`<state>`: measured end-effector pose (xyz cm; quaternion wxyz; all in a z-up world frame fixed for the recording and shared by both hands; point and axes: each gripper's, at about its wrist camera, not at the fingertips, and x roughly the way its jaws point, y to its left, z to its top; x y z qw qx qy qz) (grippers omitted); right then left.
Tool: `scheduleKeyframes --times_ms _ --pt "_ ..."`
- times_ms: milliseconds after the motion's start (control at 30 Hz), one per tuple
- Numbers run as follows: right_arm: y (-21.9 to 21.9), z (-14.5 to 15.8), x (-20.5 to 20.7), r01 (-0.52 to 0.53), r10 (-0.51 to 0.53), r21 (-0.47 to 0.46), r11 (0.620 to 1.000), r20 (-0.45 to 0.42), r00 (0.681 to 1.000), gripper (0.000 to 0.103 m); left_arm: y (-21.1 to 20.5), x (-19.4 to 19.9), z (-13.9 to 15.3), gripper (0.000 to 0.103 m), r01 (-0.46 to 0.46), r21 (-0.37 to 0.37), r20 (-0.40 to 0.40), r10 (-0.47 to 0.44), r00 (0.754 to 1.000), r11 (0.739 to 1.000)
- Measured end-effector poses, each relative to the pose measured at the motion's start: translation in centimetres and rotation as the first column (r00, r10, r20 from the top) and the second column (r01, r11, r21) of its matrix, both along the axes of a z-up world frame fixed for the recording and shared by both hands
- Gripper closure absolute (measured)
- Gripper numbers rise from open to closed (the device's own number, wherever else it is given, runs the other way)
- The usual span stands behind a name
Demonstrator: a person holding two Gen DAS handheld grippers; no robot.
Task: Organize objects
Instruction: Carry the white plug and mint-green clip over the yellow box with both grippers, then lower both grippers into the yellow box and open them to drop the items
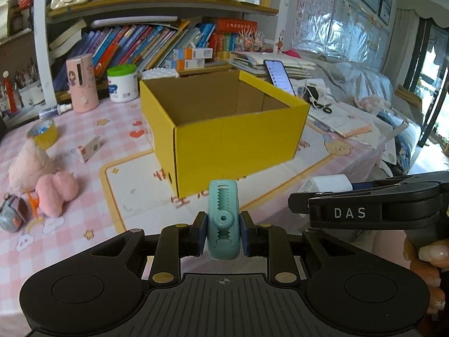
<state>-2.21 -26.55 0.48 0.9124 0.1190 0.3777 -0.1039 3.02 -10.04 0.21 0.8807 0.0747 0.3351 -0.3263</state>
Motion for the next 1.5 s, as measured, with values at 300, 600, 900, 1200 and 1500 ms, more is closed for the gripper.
scheduleKeyframes --times_ms 300,600,900,1200,1500 --pt "-1.9 1.2 3.0 -0.009 0.010 -0.015 1.000 0.034 0.999 0.040 -2.2 2.7 1.7 0.080 0.010 -0.022 0.055 -0.009 0.998 1.000" --pt "-4.4 4.8 6.9 -0.066 0.072 -0.047 0.997 0.126 0.989 0.040 -5.0 6.0 4.4 0.080 -0.006 -0.055 0.129 0.013 0.992 0.998" --pt "-7.4 7.1 12.1 -0.151 0.173 -0.128 0.980 0.188 0.967 0.040 -7.8 10.4 4.9 0.080 -0.080 -0.047 0.120 0.085 0.989 0.996" --pt "-10.0 5.5 19.8 -0.298 0.322 -0.188 0.936 0.108 0.941 0.040 -11.5 15.8 2.5 0.080 -0.134 0.051 0.023 0.133 0.991 0.990" --pt "-8.9 2.0 26.1 -0.579 0.571 -0.280 0.766 -0.118 0.812 0.040 -14.5 18.2 -0.6 0.080 -0.144 0.253 -0.006 0.150 0.989 0.957"
